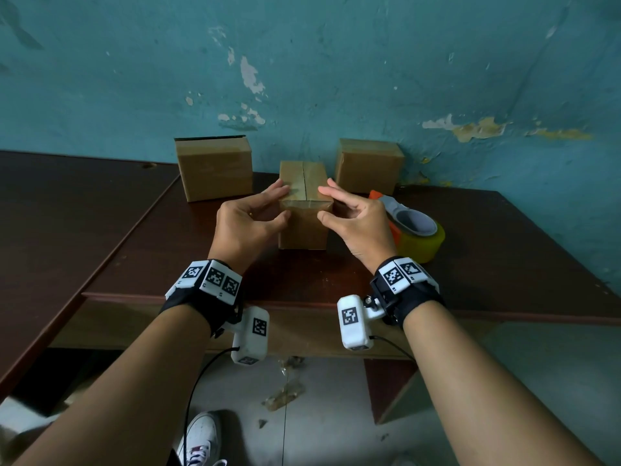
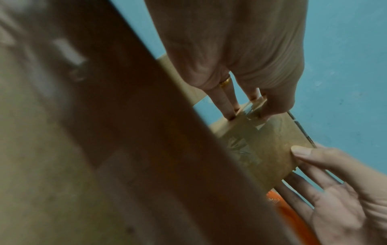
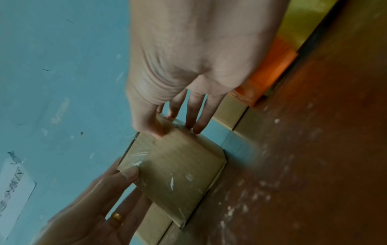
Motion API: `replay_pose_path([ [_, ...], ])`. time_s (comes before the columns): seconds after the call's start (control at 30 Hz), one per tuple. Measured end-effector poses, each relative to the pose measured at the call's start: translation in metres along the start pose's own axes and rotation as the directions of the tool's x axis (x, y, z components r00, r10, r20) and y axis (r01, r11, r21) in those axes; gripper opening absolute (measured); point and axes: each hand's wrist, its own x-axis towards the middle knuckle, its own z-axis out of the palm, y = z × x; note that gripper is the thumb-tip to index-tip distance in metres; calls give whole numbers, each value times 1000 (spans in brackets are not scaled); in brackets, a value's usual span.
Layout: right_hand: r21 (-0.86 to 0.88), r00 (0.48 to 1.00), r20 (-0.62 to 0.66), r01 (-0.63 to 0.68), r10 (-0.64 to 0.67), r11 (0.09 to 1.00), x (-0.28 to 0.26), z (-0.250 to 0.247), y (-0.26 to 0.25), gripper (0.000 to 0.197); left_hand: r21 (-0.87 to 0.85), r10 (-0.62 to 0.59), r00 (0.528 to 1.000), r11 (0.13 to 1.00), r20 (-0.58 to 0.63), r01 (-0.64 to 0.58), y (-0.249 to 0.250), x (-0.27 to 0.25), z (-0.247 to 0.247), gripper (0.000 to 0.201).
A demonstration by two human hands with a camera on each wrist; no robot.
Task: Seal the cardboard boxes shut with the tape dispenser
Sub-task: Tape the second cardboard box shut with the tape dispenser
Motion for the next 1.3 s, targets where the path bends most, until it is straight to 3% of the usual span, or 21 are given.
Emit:
replay_pose_path([
  [0.17, 68, 997, 64, -41, 37, 997, -2, -6, -7, 54, -19, -8, 999, 1000, 31, 9, -1, 0, -2, 48],
  [0.57, 68, 999, 37, -23, 20, 997, -1, -2, -2, 49, 7, 18, 1000, 1000, 21, -18, 0, -3, -1, 49],
  [1.3, 97, 999, 11, -50, 49, 994, 2, -2, -3, 33, -209, -79, 995, 976, -54, 66, -16, 7, 6, 29],
])
